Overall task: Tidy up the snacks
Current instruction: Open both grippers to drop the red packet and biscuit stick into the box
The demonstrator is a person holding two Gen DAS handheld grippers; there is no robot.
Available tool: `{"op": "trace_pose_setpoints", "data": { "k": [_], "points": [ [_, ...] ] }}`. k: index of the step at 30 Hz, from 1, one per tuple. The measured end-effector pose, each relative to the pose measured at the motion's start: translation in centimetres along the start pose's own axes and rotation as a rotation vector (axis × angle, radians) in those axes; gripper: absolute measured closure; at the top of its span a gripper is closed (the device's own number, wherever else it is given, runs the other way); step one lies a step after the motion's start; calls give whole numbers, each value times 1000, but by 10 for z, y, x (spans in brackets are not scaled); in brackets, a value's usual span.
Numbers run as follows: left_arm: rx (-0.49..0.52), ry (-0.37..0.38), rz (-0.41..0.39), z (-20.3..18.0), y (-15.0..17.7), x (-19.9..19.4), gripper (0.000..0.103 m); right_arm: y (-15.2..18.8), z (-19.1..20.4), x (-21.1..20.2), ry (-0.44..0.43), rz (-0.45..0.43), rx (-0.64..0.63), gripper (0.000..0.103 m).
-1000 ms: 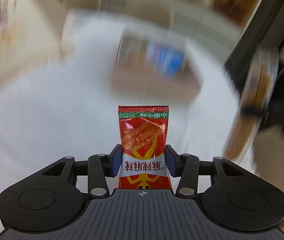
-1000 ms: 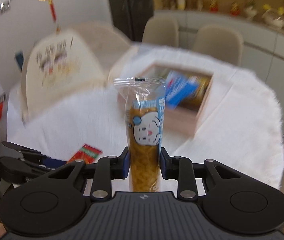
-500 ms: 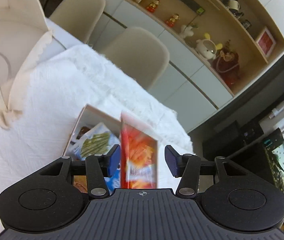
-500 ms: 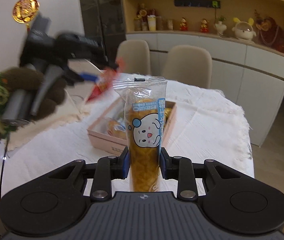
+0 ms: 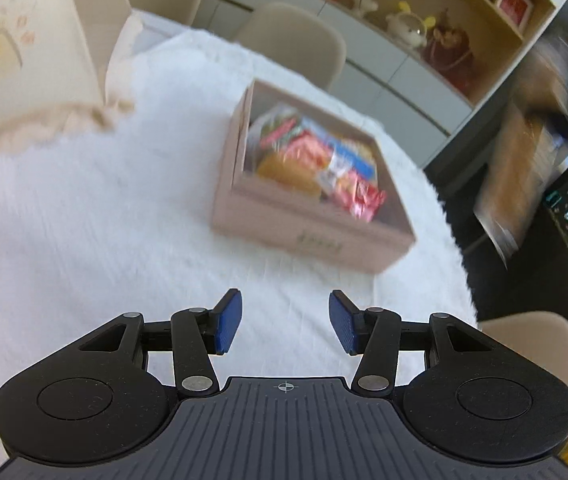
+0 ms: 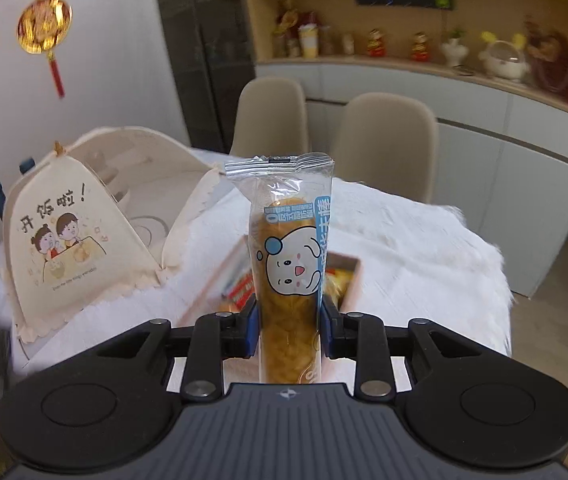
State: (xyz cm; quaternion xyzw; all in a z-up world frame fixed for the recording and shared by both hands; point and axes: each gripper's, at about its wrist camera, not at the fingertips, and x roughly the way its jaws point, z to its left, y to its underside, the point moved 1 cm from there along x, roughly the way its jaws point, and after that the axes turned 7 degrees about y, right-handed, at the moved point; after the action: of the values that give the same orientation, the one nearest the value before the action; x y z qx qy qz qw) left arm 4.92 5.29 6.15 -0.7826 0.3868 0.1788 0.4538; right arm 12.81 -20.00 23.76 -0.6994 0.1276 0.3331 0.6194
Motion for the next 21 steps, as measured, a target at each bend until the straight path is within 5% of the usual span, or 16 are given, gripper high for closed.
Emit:
{"op": "trace_pose_setpoints", "data": {
  "k": [2, 3, 8, 17, 21],
  "points": [
    [0, -31, 28, 2, 10, 6, 49, -18, 12, 30, -1, 27, -21, 47],
    [12, -49, 40, 3, 15, 8, 49, -21, 14, 44, 14, 43, -16, 45],
    [141, -122, 60, 3, 49, 13, 50, 22, 14, 68, -10, 89, 61, 44],
    [246, -210, -19, 10, 57, 15, 54, 189, 48, 88, 66, 198, 169, 40],
    [319, -227, -51, 7, 61, 22, 53, 229, 75, 92, 154, 125, 138, 39]
  ]
}}
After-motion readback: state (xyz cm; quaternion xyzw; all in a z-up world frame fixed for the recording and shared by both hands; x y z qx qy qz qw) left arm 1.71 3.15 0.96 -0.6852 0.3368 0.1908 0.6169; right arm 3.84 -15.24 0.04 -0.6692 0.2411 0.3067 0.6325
